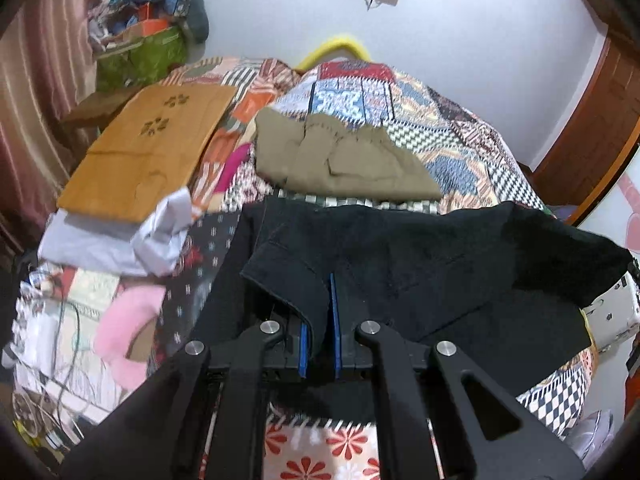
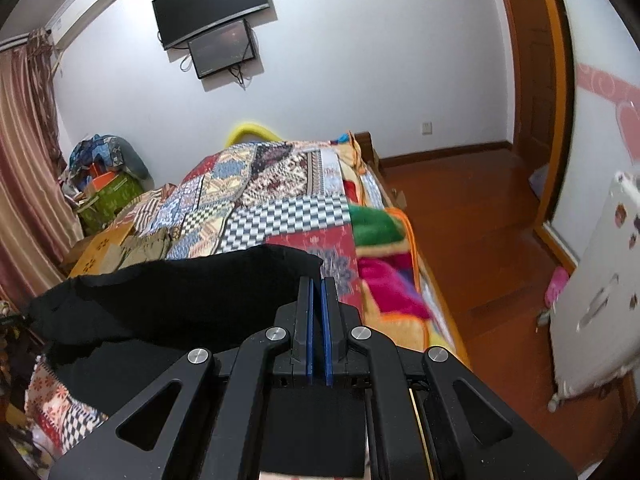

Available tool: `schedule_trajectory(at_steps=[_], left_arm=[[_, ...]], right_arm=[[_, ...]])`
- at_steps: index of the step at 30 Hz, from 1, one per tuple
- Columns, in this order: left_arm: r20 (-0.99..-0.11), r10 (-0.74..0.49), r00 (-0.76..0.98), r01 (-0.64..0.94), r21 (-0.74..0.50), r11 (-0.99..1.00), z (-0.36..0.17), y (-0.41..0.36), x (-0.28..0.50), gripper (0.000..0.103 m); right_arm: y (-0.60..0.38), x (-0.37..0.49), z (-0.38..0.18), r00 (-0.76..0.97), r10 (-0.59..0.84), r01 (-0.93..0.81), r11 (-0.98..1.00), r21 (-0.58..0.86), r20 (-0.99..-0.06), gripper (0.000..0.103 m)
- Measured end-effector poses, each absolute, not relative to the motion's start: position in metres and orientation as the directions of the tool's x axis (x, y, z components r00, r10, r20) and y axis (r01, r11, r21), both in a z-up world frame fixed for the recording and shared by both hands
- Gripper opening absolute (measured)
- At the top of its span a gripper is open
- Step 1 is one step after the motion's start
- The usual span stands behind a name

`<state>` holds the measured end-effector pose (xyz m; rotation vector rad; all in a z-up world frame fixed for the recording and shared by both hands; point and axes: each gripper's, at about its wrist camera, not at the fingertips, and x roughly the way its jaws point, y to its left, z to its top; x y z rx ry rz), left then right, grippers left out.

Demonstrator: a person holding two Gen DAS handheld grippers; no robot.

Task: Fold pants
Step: 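Grasp the waistband with the right tool while the left tool grasps it too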

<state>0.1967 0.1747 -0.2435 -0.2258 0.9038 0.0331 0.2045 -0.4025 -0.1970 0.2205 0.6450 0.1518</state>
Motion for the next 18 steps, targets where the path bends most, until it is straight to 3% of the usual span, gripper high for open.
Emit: schedule_trajectory(at_steps=[12,18], left_arm=[[-0.825,-0.05,0.563,-0.132,-0.15,0.98,-0.284,0.164,0.169,0.01],[-0.84,-0.039,0.541,-0.171,-0.156,0.973,-0.292,0.169,0.153,0.021]], right_arm=[[-0.421,0.164,-0.237,0.726,0.188,0.003,0.961,0.277,-0.661,0.003],[-0.425,0.152,-0.255,0.674,0.195,0.008,0.962,0.272,-0.712,0.003]])
